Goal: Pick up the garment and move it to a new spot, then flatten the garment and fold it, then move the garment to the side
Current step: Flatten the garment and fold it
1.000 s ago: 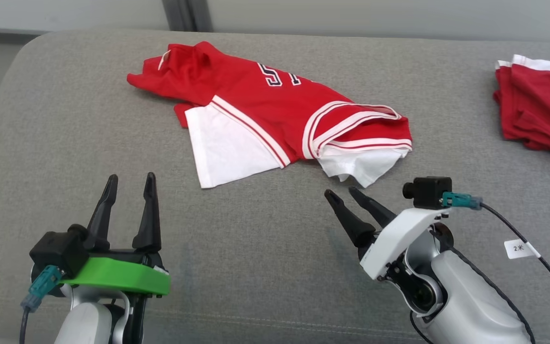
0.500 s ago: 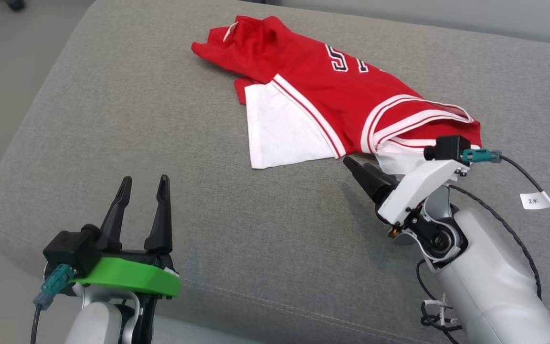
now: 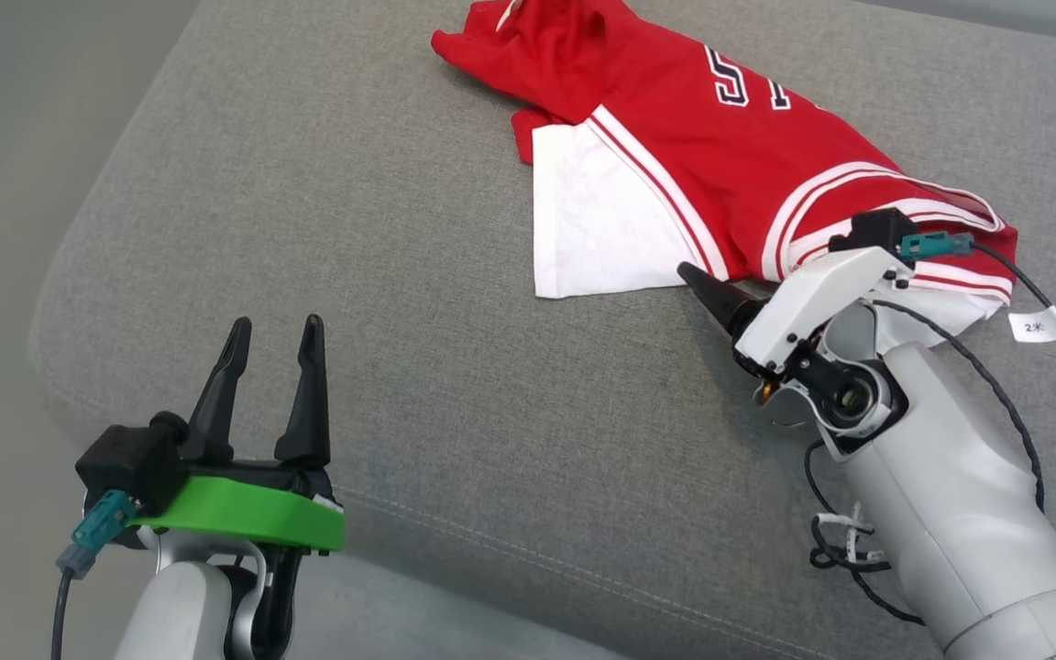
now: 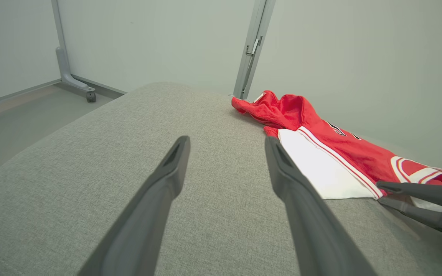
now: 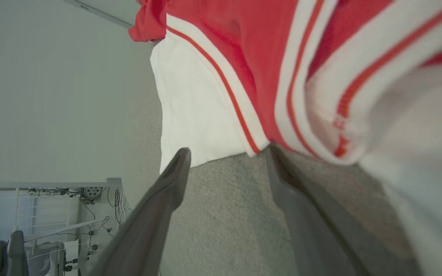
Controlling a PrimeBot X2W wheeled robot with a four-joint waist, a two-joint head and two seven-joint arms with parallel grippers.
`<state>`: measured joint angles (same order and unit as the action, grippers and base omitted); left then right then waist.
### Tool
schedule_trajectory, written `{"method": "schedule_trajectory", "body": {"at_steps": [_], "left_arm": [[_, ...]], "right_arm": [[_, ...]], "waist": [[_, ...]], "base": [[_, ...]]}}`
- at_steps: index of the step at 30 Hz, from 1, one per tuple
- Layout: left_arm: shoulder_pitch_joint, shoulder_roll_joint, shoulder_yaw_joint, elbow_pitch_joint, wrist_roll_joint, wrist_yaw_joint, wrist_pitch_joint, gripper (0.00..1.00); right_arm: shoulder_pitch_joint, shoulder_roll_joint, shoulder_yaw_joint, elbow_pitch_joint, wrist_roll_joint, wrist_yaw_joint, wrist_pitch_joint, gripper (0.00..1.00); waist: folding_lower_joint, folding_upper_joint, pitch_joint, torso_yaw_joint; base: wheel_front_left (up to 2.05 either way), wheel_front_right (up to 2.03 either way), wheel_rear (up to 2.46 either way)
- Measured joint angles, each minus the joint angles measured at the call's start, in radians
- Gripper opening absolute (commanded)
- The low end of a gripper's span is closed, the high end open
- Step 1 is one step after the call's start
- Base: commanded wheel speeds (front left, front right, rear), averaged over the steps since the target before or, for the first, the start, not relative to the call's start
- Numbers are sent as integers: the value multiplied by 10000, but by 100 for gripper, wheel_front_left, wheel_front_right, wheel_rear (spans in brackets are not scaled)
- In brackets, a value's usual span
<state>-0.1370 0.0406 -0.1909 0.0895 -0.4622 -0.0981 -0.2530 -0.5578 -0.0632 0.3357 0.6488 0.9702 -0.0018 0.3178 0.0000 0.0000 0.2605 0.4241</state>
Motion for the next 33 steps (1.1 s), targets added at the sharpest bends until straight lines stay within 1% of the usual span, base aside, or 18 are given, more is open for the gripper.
{"method": "schedule_trajectory", "body": {"at_steps": [1,3,8,9,10,12,13,18,22,23,25,28,29,33], "left_arm": [[-19,-4,-2,4,-6,0,0,100],[-39,-10,-2,8,-6,-4,0,100],[-80,-31,35,54,-8,-31,0,100],[-81,-31,56,61,-19,-31,0,100],[-81,-31,65,65,-71,-31,0,100],[-81,-31,63,71,-115,-31,0,100],[-82,-31,65,73,-121,-31,0,100],[-87,-35,190,98,-176,-31,0,100],[-87,-38,257,100,-174,-31,0,100],[-87,-38,257,100,-174,-31,0,100],[-87,-38,282,100,-173,-33,0,100],[-87,-40,353,100,-155,-31,0,100],[-87,-40,385,100,-77,-33,0,100],[-87,-40,587,102,31,-33,-2,100]], "right_arm": [[-105,0,-13,69,33,-21,0,100],[-281,-4,-29,207,127,-186,6,100],[-700,-38,4,527,387,-353,13,100],[-766,-40,36,583,443,-353,13,84],[-825,-44,67,644,477,-357,13,60],[-939,-56,161,761,493,-368,13,24],[-983,-59,198,809,497,-368,0,0],[-1102,-54,453,1076,619,-336,-38,0],[-1103,-40,543,1191,761,-153,-334,0],[-1103,-40,543,1191,761,-153,-334,0],[-1107,-40,608,1183,788,29,-474,0],[-1107,-40,698,1051,1041,462,-685,0],[-1108,-40,771,911,1135,748,-849,0],[-1104,-35,838,546,1434,1062,-1212,0]], "waist": [[0,0,36,42],[0,0,101,122],[0,0,216,298],[0,0,226,319],[0,0,231,335],[0,0,230,356],[0,0,227,362],[0,0,150,337],[0,0,56,240],[0,0,56,240],[0,0,8,175],[0,0,-69,59],[0,0,-129,-31],[0,0,-268,-267]], "base": [[0,0,0],[0,0,0],[0,0,0],[0,0,0],[0,0,0],[0,0,0],[0,0,0],[0,0,0],[0,0,0],[0,0,0],[0,0,0],[0,0,0],[0,0,0],[0,0,0]]}}
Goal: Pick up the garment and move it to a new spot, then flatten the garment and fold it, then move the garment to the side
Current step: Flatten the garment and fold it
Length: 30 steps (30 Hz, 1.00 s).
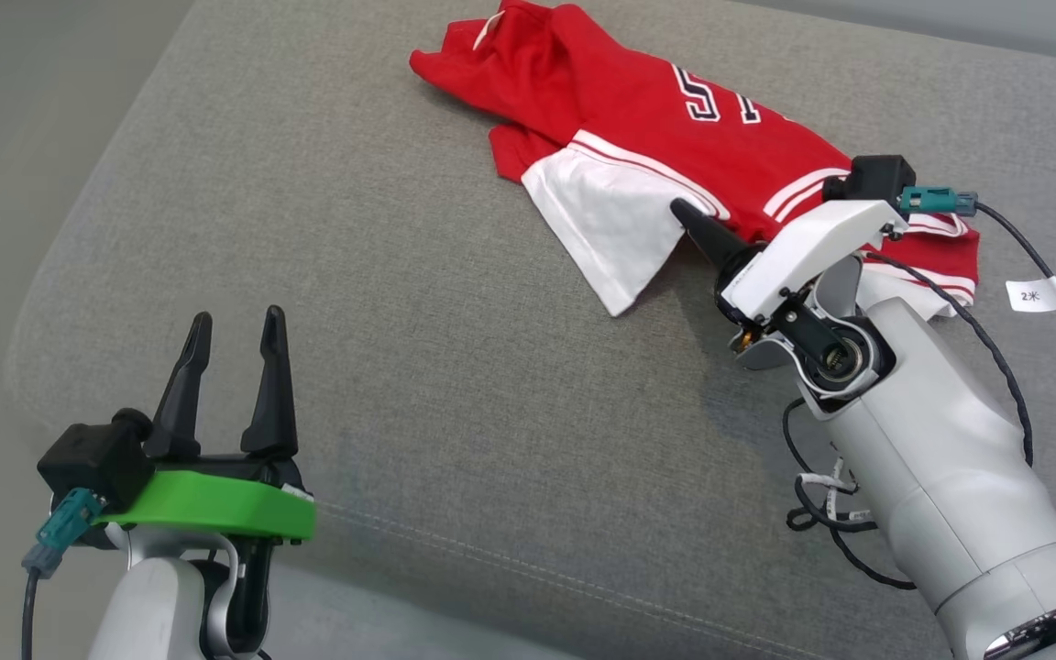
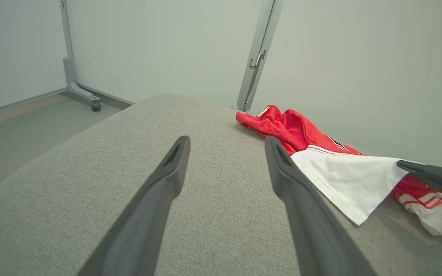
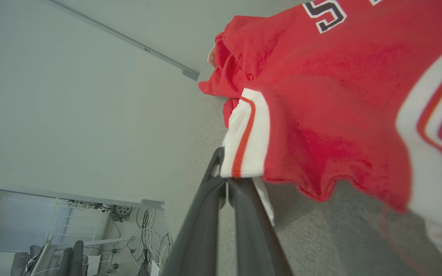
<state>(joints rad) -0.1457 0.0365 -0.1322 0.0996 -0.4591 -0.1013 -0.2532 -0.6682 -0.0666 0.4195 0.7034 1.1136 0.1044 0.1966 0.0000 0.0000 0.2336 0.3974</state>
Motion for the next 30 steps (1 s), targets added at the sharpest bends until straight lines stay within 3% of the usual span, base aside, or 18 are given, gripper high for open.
{"method": "schedule_trajectory", "body": {"at_steps": [13,21,30], "left_arm": [[27,0,199,113,506,-82,0,100],[222,38,314,240,593,-86,0,100],[447,171,458,384,673,-102,0,100]], "right_arm": [[58,10,-408,-1875,514,186,-1417,0],[1120,-86,-98,-3517,1145,184,-1338,0],[3034,-1210,73,-4909,1887,184,-809,0]], "waist": [[0,0,-539,-1325],[0,0,-910,-2334],[0,1,-1253,-3512]], "base": [[0,0,0],[0,0,0],[0,0,0]]}}
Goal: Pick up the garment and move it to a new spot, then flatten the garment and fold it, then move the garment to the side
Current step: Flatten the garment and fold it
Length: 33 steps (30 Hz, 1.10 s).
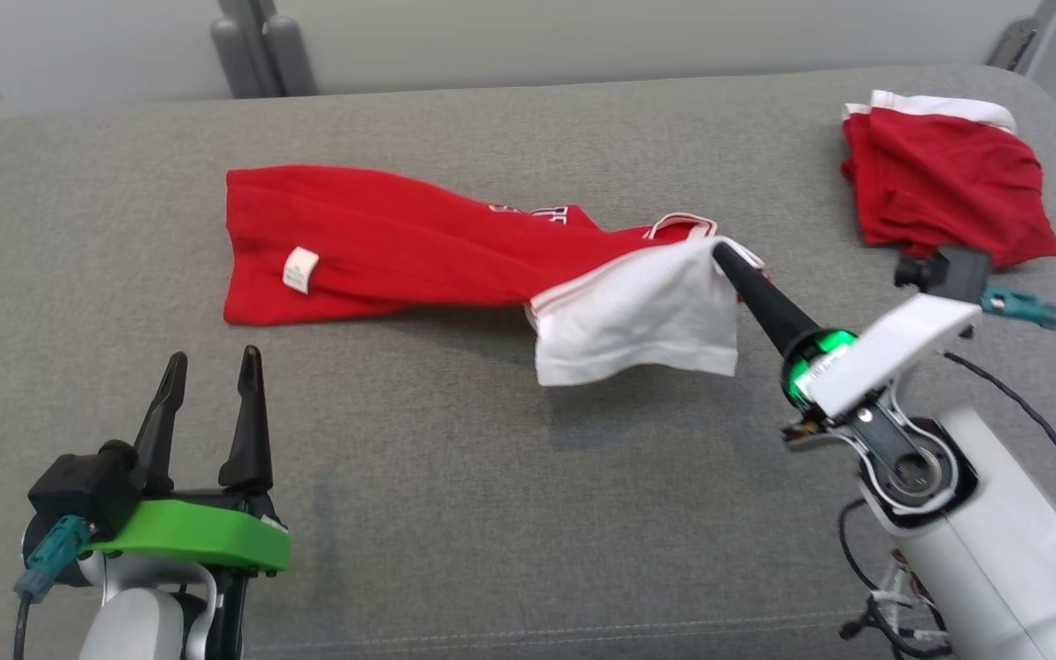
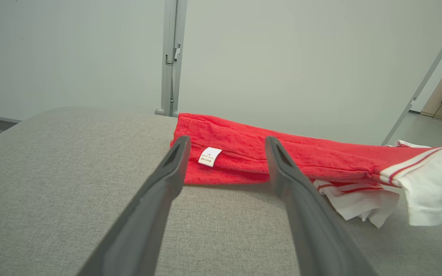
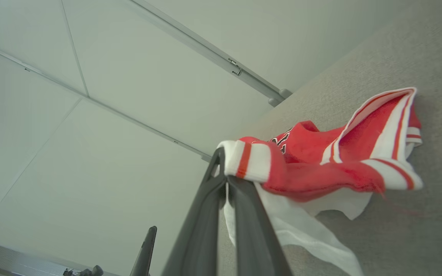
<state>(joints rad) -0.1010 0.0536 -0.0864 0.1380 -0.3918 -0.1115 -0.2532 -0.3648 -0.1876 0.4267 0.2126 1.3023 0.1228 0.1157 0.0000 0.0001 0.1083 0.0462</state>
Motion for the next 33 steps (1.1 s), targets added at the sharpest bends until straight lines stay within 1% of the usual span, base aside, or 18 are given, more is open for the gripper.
{"method": "schedule_trajectory", "body": {"at_steps": [5,8,11,13,16,18,27,33], "left_arm": [[13,12,270,451,-153,-29,0,100],[37,-2,399,951,-472,-29,40,100],[39,8,499,1547,-865,-31,405,100],[35,59,376,1921,-867,-42,709,100],[24,305,127,2537,-794,-82,1296,100],[-31,407,-29,2836,-771,-82,1501,100],[-1427,430,-485,3601,-734,-115,1923,100],[-1708,537,-485,4349,-688,-115,2086,100]], "right_arm": [[1134,-796,-522,-31,128,0,-8,0],[1479,-982,-757,-146,272,0,-132,0],[1609,-1210,-880,-215,276,0,-182,0],[1687,-1231,-888,-382,293,0,-192,0],[1705,-1166,-859,-642,295,0,-288,0],[1708,-1137,-811,-832,326,0,-307,0],[1874,-1080,-443,-1348,314,0,-359,0],[1840,-993,-234,-1570,272,0,-364,0]], "waist": [[0,0,-135,-621],[0,0,-192,-975],[0,0,-221,-1304],[0,0,-224,-1503],[0,0,-190,-1752],[0,0,-122,-1859],[0,0,399,-1993],[0,0,653,-2154]], "base": [[0,0,0],[0,0,0],[0,0,0],[0,0,0],[0,0,0],[0,0,0],[0,0,0],[0,0,0]]}}
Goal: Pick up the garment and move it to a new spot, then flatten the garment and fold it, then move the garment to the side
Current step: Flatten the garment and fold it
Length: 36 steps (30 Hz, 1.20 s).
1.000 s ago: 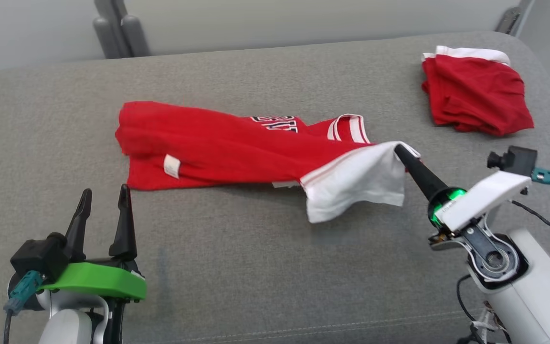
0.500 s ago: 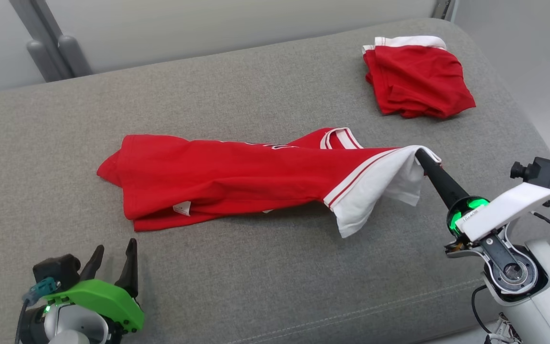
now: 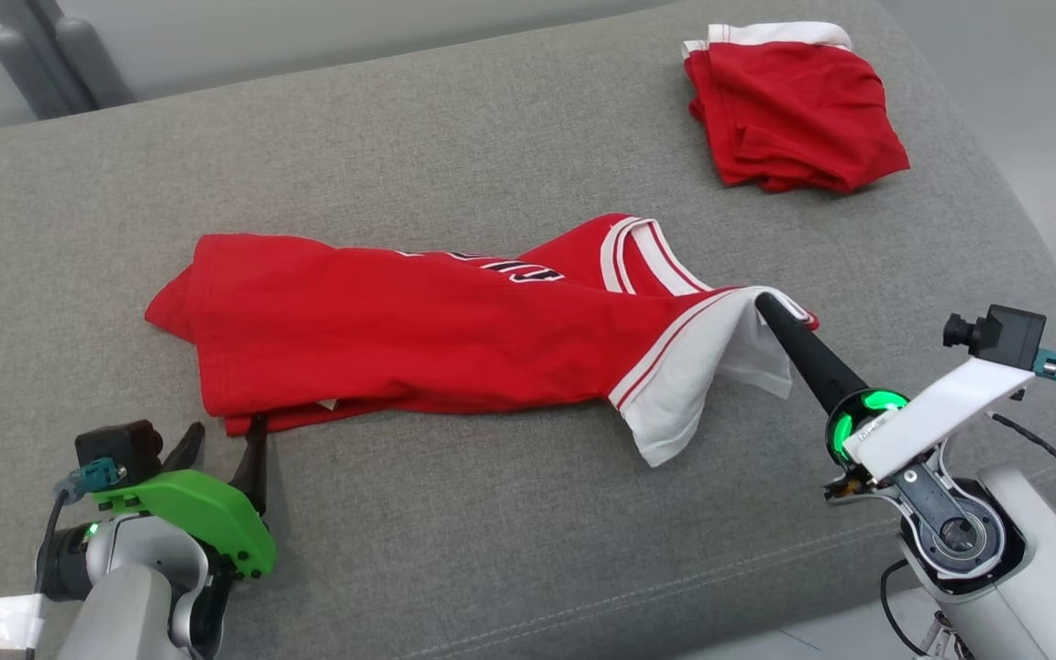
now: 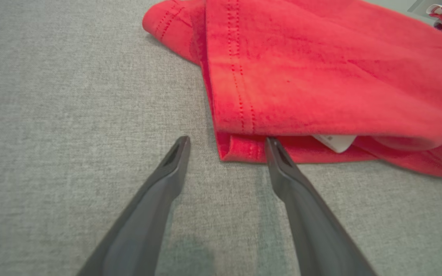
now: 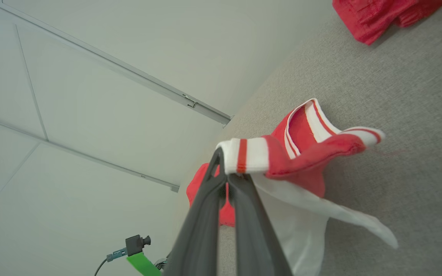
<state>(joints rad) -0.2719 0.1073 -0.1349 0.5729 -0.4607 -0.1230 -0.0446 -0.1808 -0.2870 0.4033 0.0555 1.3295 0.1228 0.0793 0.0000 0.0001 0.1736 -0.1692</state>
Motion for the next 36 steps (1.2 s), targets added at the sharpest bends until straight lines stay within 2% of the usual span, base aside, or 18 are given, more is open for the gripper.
{"method": "schedule_trajectory", "body": {"at_steps": [16,31,32,34,35,36], "left_arm": [[-1161,117,-330,709,355,-4,-535,100],[-2254,169,-999,1948,355,-15,-362,100],[-2265,155,-1076,1956,355,-15,-401,91],[-2272,146,-1258,1987,353,-15,-447,49],[-2286,142,-1304,2015,347,-15,-481,38],[-2306,146,-1333,2050,336,-15,-548,15]], "right_arm": [[12,-44,-4,-128,0,0,-320,0],[-21,-23,213,-297,0,0,-437,0],[-22,-23,213,-295,0,0,-437,0],[-22,-21,215,-290,0,0,-451,0],[-22,-21,221,-284,-2,0,-464,0],[-22,-17,230,-276,0,0,-523,0]], "waist": [[0,0,221,-168],[0,0,610,-207],[0,0,616,-208],[0,0,624,-208],[0,0,627,-206],[0,0,629,-203]], "base": [[0,0,0],[0,0,0],[0,0,0],[0,0,0],[0,0,0],[0,0,0]]}}
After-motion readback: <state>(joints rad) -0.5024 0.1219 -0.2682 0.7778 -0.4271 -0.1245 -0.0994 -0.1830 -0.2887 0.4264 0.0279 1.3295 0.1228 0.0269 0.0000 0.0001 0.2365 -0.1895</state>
